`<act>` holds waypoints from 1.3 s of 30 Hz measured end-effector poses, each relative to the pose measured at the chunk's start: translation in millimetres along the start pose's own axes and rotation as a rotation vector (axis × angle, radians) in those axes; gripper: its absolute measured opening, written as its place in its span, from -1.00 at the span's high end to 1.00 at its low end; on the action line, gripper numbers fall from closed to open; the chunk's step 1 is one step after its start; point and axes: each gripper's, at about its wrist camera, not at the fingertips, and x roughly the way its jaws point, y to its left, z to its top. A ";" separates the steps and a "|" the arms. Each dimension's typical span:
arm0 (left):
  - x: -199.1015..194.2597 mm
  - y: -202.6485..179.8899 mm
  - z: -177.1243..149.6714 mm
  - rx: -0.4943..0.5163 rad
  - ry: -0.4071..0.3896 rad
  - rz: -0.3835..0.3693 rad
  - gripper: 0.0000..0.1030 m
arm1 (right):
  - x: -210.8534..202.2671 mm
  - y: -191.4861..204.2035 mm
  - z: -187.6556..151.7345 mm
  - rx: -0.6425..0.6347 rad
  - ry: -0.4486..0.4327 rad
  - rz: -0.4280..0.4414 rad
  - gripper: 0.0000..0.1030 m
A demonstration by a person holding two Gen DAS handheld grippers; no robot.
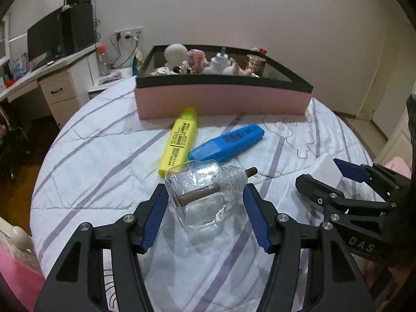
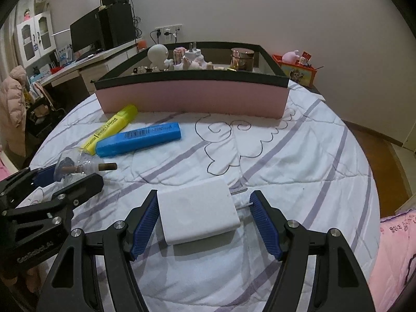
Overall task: Organize rigid objects
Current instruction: 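Lift the glass bottle and white charger plug and carry them toward the pink box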
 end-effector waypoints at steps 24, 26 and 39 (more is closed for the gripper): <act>-30.7 1.4 -3.8 0.001 -0.054 0.092 -0.18 | -17.6 8.3 -0.9 -0.014 -0.040 -0.007 -0.47; -27.8 1.2 -3.2 0.001 -0.051 0.093 -0.18 | -9.2 8.7 1.9 -0.026 -0.022 0.009 -0.53; -13.4 3.7 -2.7 -0.003 -0.016 0.095 -0.18 | 21.7 7.6 16.5 0.004 0.064 0.035 -0.53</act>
